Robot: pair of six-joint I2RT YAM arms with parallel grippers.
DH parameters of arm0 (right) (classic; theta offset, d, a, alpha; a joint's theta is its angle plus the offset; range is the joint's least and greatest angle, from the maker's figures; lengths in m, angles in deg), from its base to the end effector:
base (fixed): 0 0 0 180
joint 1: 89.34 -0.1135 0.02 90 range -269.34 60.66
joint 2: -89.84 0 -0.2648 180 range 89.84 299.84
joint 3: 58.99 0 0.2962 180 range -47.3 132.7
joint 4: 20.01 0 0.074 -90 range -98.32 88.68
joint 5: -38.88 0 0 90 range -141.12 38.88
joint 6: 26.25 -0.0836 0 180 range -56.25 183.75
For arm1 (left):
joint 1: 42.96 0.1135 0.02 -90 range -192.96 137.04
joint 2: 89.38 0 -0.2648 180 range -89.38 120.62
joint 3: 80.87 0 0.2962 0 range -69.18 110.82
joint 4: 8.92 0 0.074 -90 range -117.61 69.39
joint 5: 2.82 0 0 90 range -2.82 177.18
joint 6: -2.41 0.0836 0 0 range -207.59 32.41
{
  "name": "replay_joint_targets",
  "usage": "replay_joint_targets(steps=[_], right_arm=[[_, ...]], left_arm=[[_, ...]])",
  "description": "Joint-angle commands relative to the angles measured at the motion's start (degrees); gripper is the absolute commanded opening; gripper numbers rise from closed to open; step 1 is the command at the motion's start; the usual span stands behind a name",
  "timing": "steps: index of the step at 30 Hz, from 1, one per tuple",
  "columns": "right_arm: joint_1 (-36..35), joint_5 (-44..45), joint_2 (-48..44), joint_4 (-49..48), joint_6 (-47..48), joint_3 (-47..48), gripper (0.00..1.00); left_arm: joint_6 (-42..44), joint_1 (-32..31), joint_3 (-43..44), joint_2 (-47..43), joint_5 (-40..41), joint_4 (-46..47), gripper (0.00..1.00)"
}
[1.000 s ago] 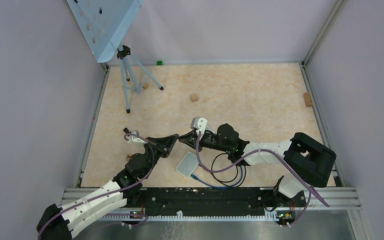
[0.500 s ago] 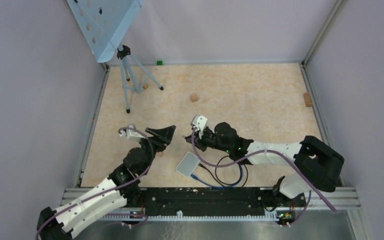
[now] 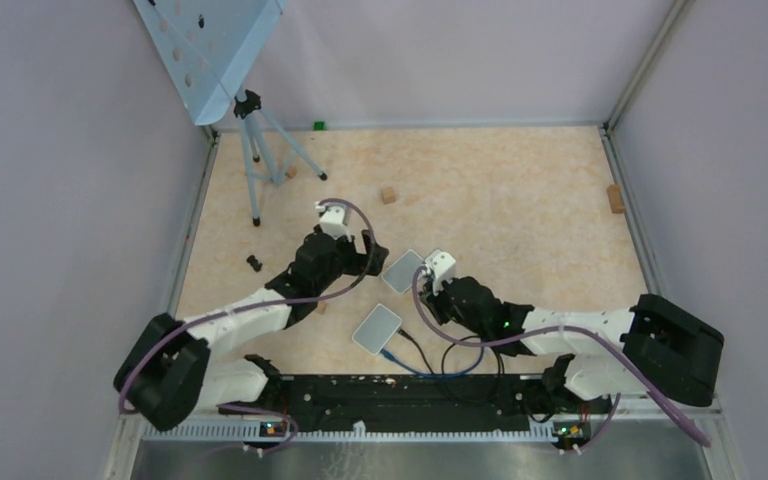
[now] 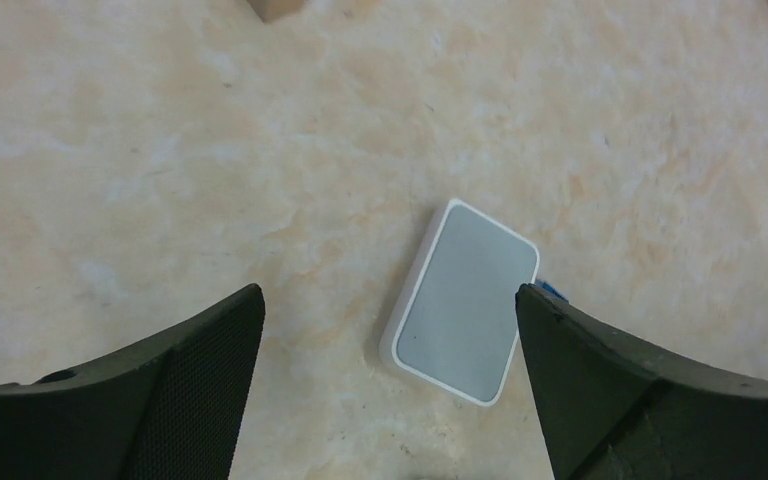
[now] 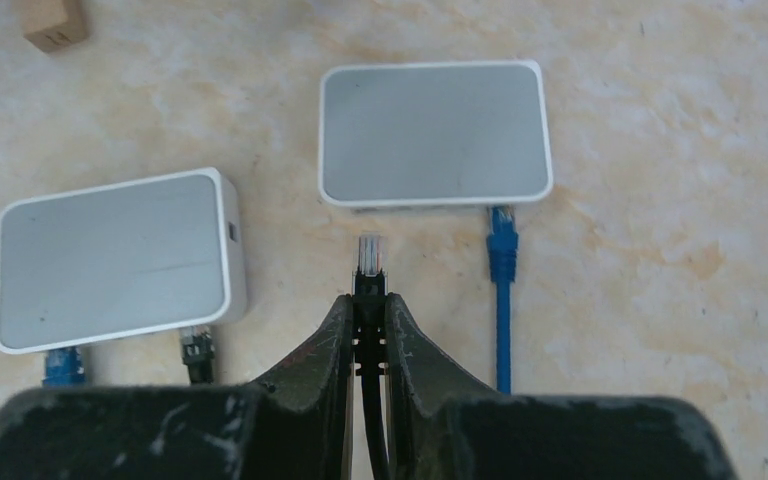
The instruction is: Insert the plug into the switch port
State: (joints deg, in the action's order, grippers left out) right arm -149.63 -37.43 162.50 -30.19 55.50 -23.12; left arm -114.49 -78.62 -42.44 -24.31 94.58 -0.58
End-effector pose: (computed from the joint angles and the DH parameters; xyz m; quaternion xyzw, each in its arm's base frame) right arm 0.1743 0.2656 0.1193 -0.3143 0.7866 0.2099 0.4882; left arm 0.2680 -0.1790 0.1715 0.0241 0.8094 -0.2588 0.5266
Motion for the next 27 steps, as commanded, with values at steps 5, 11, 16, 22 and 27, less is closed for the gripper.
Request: replay_joint_targets(steps=[5,11,16,22,27], right_arm=[[-1.92,8.35,-3.12,-4.84,-7.83,-5.21,0.0],[-3.03,9.0,1.18,-7.48,-7.77,-5.74,0.0],[-3.17,9.71,3.24,-12.38,-5.91,-7.12,0.0],[-3.19,7.29,7.11,-18.0,-2.87,-8.34,0.0],[-3.19,4.71,11.31,-21.62,-1.68,-7.67,0.0]], left_arm=[[14.1,0.72,10.43,17.67,-18.71,7.99,0.99],[10.77,0.81,11.18,23.57,-22.36,7.35,0.96],[6.41,0.77,8.57,25.11,-20.56,9.12,0.9],[4.45,0.73,4.61,24.36,-21.64,10.86,0.79],[3.2,0.75,4.48,25.43,-23.61,12.02,0.73]])
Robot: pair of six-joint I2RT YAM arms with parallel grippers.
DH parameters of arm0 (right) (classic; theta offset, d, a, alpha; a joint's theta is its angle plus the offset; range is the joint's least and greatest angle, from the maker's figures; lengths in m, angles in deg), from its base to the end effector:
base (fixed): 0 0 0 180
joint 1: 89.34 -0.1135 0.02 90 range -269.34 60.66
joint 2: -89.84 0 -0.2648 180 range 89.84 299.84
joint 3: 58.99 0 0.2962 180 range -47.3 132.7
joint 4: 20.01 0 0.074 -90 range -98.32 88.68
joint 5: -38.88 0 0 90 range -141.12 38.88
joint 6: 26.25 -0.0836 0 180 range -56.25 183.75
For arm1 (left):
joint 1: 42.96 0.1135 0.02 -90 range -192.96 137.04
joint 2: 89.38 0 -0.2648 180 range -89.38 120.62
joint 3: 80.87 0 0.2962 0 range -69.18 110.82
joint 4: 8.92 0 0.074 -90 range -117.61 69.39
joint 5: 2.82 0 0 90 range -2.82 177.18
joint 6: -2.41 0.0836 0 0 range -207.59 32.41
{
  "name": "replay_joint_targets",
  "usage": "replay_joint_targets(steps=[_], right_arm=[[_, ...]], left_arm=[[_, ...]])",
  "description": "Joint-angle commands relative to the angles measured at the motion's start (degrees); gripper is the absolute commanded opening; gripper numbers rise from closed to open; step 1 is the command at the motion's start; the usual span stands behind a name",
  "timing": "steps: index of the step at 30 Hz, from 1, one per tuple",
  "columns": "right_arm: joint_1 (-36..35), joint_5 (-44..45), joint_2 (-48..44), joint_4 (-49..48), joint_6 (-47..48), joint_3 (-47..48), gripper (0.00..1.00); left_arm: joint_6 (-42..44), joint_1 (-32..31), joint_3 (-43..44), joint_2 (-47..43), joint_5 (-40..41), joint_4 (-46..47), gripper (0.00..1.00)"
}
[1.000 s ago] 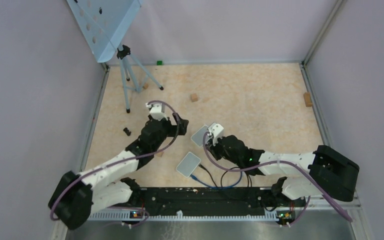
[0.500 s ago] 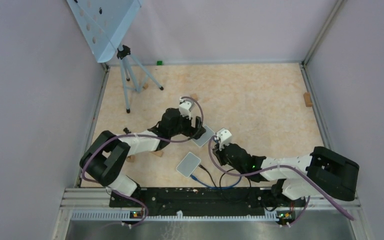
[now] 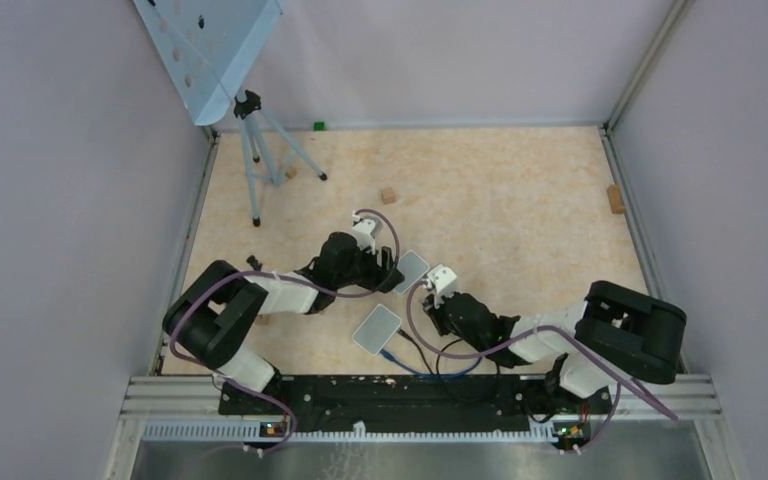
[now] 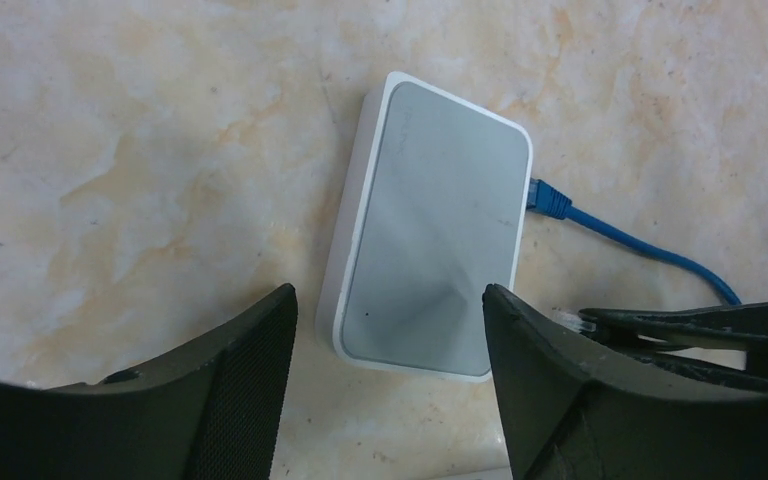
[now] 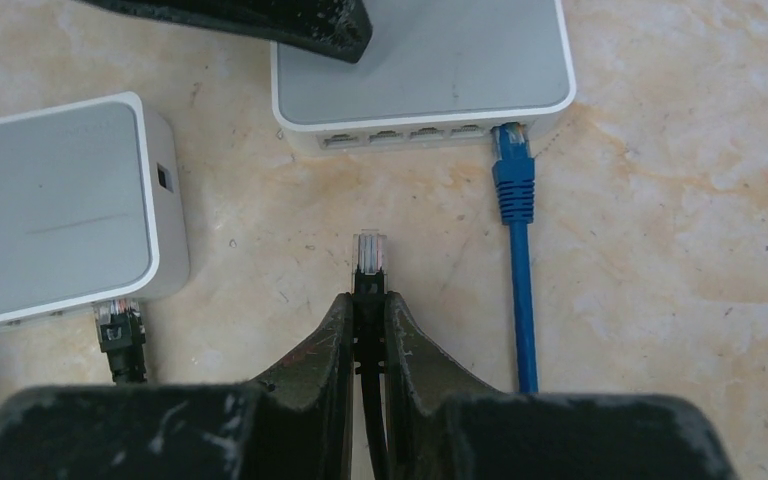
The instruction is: Insert the plug into the switch port
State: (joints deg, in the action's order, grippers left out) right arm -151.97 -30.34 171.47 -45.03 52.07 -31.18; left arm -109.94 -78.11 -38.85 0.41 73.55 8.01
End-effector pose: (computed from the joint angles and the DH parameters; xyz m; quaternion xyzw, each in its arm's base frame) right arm 0.1595 0.2436 0.0631 -0.2813 0.8038 0.1787 0.4928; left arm 0.2760 -0.2184 0.0794 0.1545 0.8516 -0.3262 0.3801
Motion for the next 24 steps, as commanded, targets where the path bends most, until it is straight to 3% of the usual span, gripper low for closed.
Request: replay_joint_targets(steps=[1,12,24], right_arm=[[-0.87,-2.05,2.88,-7.36,1.83,0.34,0.0],[-0.78,3.48,5.31,-8.41,3.62,0.29,0.0],[1.38,2.53,12.48,-13.5,6.41,4.46,0.0]], left_arm=[[-1.26,0.23,1.29,1.21,-3.21,3.06,0.7],[-0.07,0.23,2.46,2.46,-1.96,1.44,0.6],[-0.15,0.2,2.76,2.78,-2.78,1.57,0.55]])
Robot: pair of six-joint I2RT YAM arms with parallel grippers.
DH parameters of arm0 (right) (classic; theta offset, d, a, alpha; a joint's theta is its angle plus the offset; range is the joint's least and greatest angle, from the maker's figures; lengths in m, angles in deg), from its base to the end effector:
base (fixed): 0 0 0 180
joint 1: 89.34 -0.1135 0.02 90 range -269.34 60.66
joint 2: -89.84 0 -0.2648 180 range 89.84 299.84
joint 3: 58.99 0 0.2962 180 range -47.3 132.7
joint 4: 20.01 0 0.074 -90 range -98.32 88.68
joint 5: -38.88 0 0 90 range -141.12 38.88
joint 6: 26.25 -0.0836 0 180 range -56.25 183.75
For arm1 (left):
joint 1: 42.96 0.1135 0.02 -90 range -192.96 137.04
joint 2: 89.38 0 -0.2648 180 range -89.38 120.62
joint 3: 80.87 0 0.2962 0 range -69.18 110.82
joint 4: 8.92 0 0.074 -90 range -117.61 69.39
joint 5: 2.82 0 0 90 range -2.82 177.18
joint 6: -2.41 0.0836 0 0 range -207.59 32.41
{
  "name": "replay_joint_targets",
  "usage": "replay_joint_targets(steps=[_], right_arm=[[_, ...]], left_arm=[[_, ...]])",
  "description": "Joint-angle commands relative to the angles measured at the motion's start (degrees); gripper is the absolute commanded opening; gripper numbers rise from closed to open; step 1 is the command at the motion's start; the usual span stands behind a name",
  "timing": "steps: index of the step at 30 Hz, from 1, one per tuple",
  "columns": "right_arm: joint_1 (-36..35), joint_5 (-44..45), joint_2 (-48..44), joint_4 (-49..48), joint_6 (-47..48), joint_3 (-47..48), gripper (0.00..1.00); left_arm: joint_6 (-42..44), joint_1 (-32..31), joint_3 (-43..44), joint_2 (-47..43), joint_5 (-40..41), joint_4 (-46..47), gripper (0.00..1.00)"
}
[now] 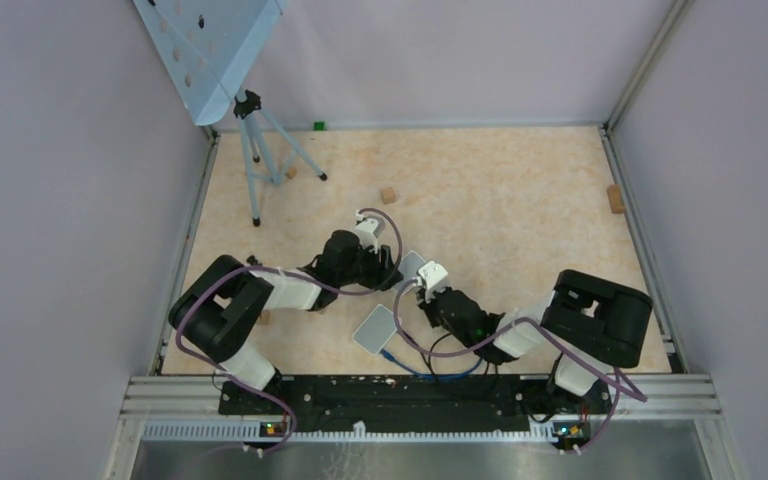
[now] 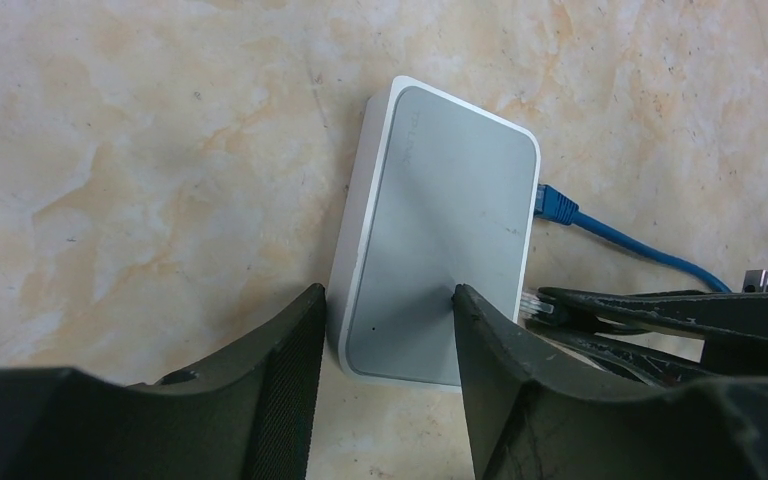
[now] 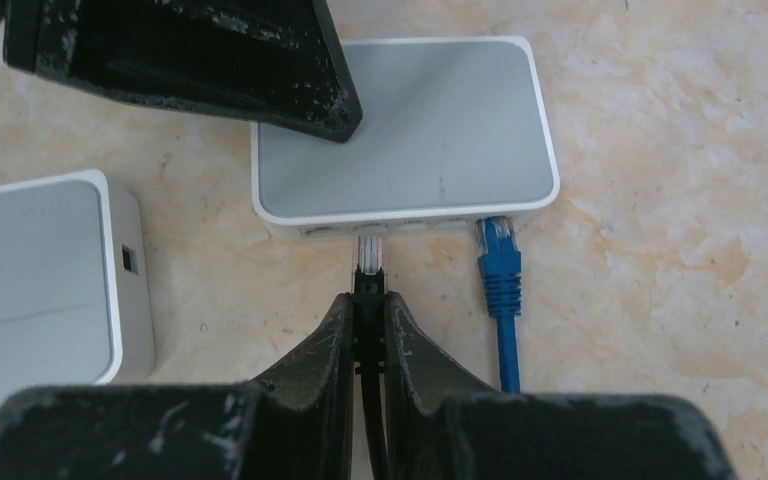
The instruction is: Insert the plug into the switch port
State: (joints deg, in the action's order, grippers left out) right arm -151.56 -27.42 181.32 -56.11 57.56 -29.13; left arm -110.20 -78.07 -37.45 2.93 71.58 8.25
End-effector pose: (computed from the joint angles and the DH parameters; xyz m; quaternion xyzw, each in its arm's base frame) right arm 0.1712 0.2528 0.0527 -0.2921 0.7823 0.1499 0.5294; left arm 0.2790 -0.2236 0.0737 0.1599 0.8530 -0.3367 0.3653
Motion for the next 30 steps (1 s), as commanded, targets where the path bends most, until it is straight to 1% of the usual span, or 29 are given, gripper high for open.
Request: replay_joint_targets(steps=[1,9,17,19,22,25,30], right_arm=[[1.3,-0.73,3.19,-2.67,0.92,2.91,0.0],[3.77,-2.96,5.57,-3.01,0.97,5.71,0.0],[4.77,-4.13,4.27,-3.94,2.31,3.64,0.0],[4.97,-5.01,4.25,-5.21,4.29,3.0,0.0],[5.4,-10.5,4.02,-7.18,9.3,2.39,0.0],[5.57,-14.82,3.93,-11.72,13.67,1.06,0.0],[5.78,-13.66,4.62,-14.26,16.01,0.53,0.0]], left_arm=[[0.11,0.17,1.4,0.4,-1.05,1.35,0.55],[0.07,0.2,2.0,1.56,-2.73,1.5,0.52],[0.06,0.21,1.98,1.47,-2.65,1.35,0.51],[0.15,0.14,2.11,1.62,-3.06,1.46,0.51],[0.31,0.17,2.28,2.15,-4.3,1.92,0.5],[0.29,0.22,2.37,2.72,-5.72,2.4,0.49],[0.53,0.21,2.46,2.83,-6.07,2.51,0.48]])
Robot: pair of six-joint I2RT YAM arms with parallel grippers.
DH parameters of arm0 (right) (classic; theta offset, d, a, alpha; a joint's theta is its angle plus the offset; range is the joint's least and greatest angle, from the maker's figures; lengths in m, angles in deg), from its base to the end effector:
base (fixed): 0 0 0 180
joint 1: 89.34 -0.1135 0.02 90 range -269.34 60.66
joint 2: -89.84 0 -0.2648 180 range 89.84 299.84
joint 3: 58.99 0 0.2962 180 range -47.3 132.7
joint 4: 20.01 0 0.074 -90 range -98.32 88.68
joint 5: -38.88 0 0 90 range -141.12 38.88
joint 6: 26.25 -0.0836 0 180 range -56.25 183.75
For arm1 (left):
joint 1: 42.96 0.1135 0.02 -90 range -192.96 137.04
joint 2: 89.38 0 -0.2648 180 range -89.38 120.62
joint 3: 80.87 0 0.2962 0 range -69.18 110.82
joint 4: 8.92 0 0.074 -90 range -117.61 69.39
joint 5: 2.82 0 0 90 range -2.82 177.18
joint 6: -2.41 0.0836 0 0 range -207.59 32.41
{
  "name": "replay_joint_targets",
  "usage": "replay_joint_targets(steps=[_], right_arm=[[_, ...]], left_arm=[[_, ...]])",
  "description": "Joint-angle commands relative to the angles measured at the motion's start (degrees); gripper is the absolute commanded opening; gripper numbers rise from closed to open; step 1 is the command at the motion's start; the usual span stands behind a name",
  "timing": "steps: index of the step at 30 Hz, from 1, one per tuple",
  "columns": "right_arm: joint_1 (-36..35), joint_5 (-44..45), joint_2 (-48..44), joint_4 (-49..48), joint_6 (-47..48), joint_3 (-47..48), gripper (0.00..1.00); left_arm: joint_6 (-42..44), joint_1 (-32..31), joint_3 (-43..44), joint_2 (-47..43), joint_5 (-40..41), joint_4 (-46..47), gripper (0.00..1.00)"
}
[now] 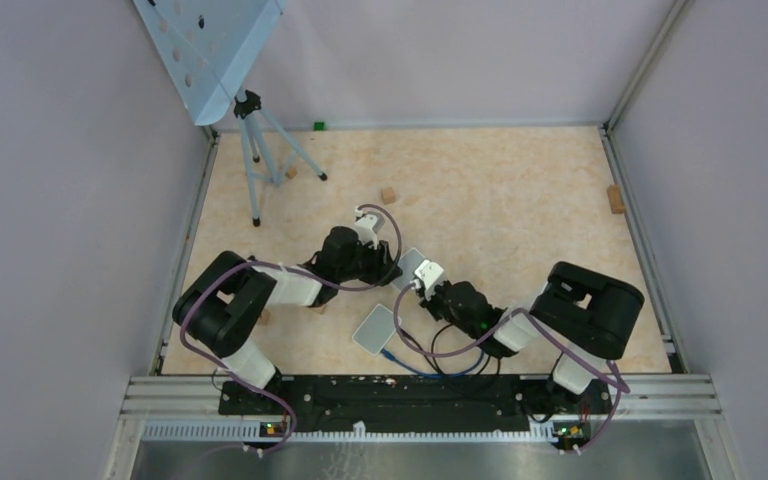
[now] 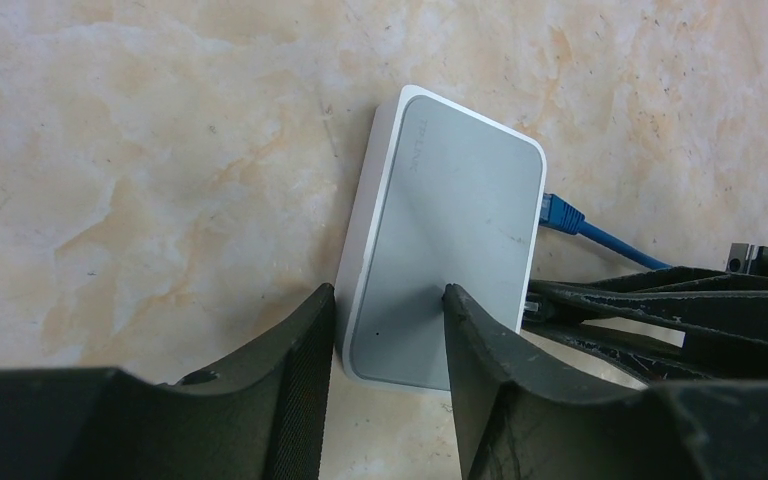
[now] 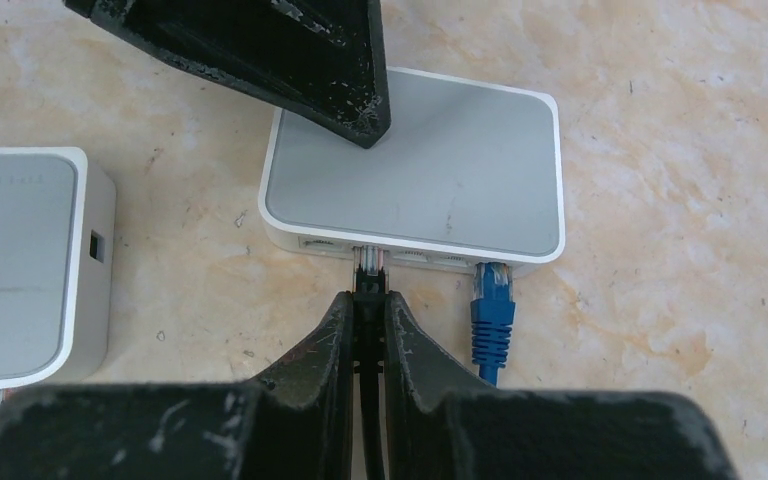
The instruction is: Insert the plug into the switch port
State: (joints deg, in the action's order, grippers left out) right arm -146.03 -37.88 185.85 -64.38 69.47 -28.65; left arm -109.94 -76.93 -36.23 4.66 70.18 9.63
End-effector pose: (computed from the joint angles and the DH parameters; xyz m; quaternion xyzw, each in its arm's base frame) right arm 0.1887 0.2523 0.0505 -0.3693 0.7352 0.1552 0.5469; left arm 0.2879 -0.2234 0.0738 0.1597 0.8484 -0.3437 0.3697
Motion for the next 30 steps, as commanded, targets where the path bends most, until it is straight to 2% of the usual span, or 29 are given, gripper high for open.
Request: replay_joint_targets(steps=[1,7,13,25,30], right_arm=[[0.26,-2.75,0.44,-6.37,4.12,0.01,0.0],[0.35,-1.52,1.59,-9.14,3.95,-0.6,0.0],[0.35,-1.48,0.83,-10.16,4.84,-0.45,0.0],[1.09,-0.94,-1.42,-11.39,6.73,0.92,0.0],[1.65,-2.54,-2.38,-11.56,7.81,1.82,0.0]], left_arm=[[0.29,-0.93,1.23,1.09,-4.71,1.16,0.48],[0.37,-0.99,1.48,1.58,-5.51,1.23,0.46],[0.23,-0.99,1.54,2.8,-10.42,3.47,0.39],[-0.16,-1.33,2.58,4.9,-16.4,5.95,0.43],[1.61,-3.4,4.22,6.15,-21.27,6.5,0.44]])
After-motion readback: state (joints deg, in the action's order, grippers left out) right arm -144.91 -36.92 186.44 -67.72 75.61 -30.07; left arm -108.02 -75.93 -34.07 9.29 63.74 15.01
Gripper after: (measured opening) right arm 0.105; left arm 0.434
